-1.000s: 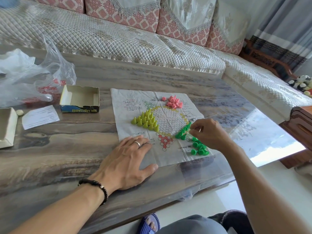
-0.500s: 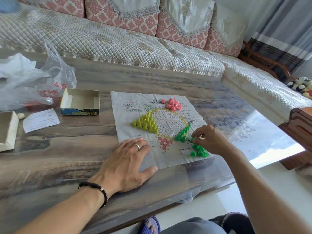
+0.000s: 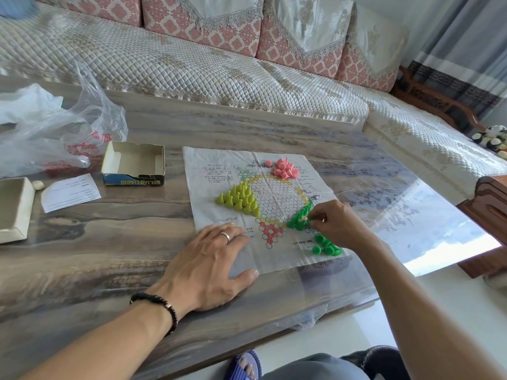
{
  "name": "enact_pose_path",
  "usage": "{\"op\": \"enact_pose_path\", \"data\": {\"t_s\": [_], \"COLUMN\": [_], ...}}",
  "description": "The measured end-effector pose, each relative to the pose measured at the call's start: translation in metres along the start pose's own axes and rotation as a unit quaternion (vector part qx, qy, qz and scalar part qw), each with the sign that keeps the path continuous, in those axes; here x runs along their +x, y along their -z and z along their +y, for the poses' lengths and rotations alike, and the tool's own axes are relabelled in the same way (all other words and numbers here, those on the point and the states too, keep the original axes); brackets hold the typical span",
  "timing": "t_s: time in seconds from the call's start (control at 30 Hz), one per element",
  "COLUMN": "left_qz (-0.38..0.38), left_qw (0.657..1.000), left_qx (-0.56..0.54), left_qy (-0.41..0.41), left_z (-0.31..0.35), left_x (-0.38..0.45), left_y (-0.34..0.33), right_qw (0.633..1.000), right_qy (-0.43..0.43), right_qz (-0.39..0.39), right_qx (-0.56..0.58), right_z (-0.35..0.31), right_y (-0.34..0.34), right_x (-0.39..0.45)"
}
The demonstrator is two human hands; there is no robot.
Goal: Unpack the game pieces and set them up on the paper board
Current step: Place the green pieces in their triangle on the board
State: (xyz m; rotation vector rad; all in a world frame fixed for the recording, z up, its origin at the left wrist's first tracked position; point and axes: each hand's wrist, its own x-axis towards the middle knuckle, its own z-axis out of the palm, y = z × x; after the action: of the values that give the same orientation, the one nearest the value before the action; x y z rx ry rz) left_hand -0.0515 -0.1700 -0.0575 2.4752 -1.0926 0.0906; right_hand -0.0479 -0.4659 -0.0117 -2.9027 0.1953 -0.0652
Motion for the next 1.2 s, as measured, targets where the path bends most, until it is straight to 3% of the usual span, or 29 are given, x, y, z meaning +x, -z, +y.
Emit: {"op": "enact_pose_path", "data": {"t_s": [0.2,0.63,0.87,1.2], "left_qz": [0.004,0.015,0.014,0.016], "left_qw": [1.0,1.0,1.0,1.0], "left_qx": [-0.003,-0.009,-0.004,-0.007], "left_qy": [-0.002,-0.009,-0.011,-0.011], "left_z": [0.0,0.001,0.0,0.0], "left_x": [0.0,0.0,0.0,0.0], "left_y": [0.0,0.0,0.0,0.0], "right_qw": [0.999,0.998,0.996,0.999], "right_qy": [-0.039,-0.039,-0.045,-0.02], "right_qz": [-0.013,-0.011,0.047,-0.006], "right_qx": [0.011,0.052,0.064,0.031], "right_z": [-0.006,-0.013,0.007,0.019], "right_y": [0.001,0.0,0.009,0.022], "right_x": [0.002,0.002,-0.005,-0.032]}}
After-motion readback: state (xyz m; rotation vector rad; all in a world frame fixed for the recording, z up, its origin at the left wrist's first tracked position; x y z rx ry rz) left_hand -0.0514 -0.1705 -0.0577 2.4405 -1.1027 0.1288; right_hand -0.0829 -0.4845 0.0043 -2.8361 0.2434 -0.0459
